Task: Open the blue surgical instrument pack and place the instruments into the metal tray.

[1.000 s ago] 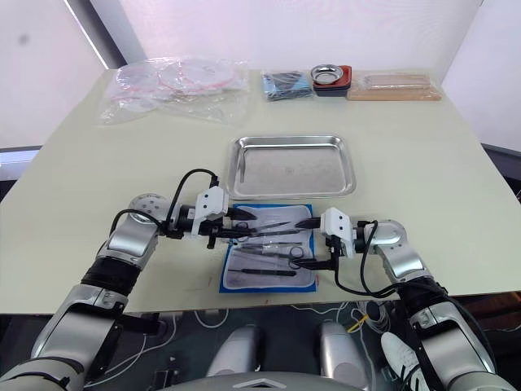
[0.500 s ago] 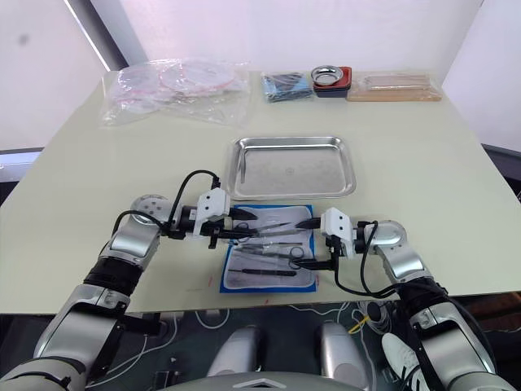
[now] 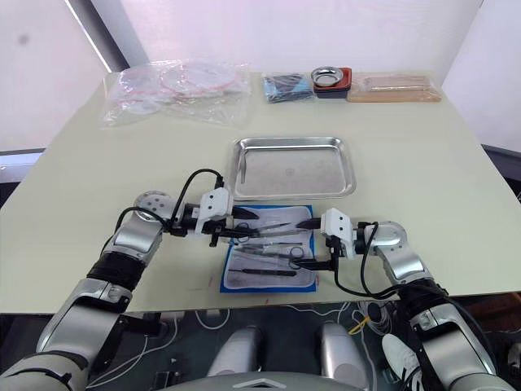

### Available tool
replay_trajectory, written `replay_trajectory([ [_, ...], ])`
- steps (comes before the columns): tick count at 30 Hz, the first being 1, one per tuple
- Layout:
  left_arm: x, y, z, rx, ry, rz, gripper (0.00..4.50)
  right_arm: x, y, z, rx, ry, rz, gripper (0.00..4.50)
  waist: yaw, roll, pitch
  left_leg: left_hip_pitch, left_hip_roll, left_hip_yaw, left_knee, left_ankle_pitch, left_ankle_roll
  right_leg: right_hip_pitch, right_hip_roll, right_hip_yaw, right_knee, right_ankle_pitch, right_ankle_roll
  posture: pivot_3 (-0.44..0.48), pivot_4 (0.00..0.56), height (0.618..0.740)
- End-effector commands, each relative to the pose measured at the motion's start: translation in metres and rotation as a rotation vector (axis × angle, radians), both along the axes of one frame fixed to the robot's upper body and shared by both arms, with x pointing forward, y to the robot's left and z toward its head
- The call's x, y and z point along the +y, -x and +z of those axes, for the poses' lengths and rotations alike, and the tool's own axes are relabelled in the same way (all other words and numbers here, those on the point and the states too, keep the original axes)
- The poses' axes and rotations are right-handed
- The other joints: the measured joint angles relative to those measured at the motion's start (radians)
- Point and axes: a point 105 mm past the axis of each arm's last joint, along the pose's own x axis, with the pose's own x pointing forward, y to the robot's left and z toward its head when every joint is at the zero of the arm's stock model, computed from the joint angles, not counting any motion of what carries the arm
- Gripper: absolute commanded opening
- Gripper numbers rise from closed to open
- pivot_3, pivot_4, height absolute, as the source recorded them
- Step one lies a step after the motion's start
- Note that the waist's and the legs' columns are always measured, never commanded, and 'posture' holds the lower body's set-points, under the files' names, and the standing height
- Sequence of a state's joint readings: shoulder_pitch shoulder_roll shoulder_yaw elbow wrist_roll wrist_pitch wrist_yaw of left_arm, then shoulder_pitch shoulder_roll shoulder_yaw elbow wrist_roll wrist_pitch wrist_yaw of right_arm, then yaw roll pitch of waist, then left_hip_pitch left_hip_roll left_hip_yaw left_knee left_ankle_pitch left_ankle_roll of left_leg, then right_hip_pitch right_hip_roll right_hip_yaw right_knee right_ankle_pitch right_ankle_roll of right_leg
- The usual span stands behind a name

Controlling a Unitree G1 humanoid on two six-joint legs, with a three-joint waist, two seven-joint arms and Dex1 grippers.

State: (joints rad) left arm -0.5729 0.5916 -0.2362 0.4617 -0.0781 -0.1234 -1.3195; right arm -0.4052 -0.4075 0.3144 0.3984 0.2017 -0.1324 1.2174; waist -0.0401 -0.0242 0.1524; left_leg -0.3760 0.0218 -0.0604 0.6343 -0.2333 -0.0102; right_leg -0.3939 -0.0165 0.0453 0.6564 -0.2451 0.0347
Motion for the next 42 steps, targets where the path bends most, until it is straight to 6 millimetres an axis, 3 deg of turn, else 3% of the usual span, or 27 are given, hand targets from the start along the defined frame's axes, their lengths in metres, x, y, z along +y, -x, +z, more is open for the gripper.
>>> replay_trajectory([
  [1, 0.001, 0.0, -0.008, 0.012, -0.034, 0.006, 1.75, -0.017, 0.021, -0.055, 0.169, 0.191, -0.022, 4.5, 0.0, 0.0, 0.0, 0.0, 0.0, 0.0, 0.0, 0.0, 0.0, 0.0, 0.0, 0.0, 0.0, 0.0, 0.0, 0.0, 0.15, 0.74],
  [12, -0.002, 0.009, -0.009, 0.083, -0.026, -0.031, 1.75, -0.013, 0.02, -0.054, 0.165, 0.185, -0.016, 4.5, 0.0, 0.001, -0.001, 0.0, 0.0, 0.0, 0.0, 0.0, 0.0, 0.0, 0.0, 0.0, 0.0, 0.0, 0.0, 0.0, 0.15, 0.74],
  [16, -0.003, 0.013, -0.013, 0.139, -0.002, -0.007, 0.19, -0.013, 0.021, -0.054, 0.173, 0.172, -0.024, 4.5, -0.001, 0.001, -0.001, 0.0, 0.0, 0.0, 0.0, 0.0, 0.0, 0.0, 0.0, 0.0, 0.0, 0.0, 0.0, 0.0, 0.15, 0.74],
  [17, -0.003, 0.013, -0.013, 0.147, 0.002, -0.004, 0.08, -0.013, 0.021, -0.054, 0.174, 0.173, -0.023, 4.5, -0.001, 0.001, -0.001, 0.0, 0.0, 0.0, 0.0, 0.0, 0.0, 0.0, 0.0, 0.0, 0.0, 0.0, 0.0, 0.0, 0.15, 0.74],
  [25, -0.001, 0.012, -0.009, 0.112, -0.031, -0.012, 0.08, -0.012, 0.023, -0.054, 0.181, 0.172, -0.021, 4.5, -0.002, 0.001, -0.001, 0.0, 0.0, 0.001, 0.0, 0.0, 0.0, 0.0, 0.0, 0.001, 0.0, 0.0, 0.0, 0.0, 0.15, 0.74],
  [31, -0.004, 0.012, 0.005, 0.099, -0.072, -0.035, 0.08, -0.011, 0.023, -0.056, 0.185, 0.178, -0.018, 4.5, -0.005, 0.001, -0.001, 0.0, 0.0, 0.001, 0.0, 0.0, 0.0, 0.0, 0.0, 0.001, 0.0, 0.0, 0.0, 0.0, 0.15, 0.74],
  [35, -0.011, 0.015, 0.025, 0.108, -0.112, -0.043, 0.08, -0.01, 0.023, -0.056, 0.186, 0.175, -0.018, 4.5, -0.006, 0.001, -0.001, -0.001, -0.001, -0.001, 0.0, 0.0, 0.0, 0.0, 0.0, 0.0, 0.0, -0.001, 0.0, 0.0, 0.15, 0.74],
  [42, -0.011, 0.018, 0.033, 0.132, -0.176, -0.043, 0.08, -0.008, 0.023, -0.056, 0.188, 0.174, -0.016, 4.5, -0.009, 0.001, -0.001, -0.002, -0.001, -0.008, -0.001, 0.0, 0.0, 0.0, 0.0, -0.007, 0.002, -0.004, -0.005, 0.0, 0.15, 0.74],
])
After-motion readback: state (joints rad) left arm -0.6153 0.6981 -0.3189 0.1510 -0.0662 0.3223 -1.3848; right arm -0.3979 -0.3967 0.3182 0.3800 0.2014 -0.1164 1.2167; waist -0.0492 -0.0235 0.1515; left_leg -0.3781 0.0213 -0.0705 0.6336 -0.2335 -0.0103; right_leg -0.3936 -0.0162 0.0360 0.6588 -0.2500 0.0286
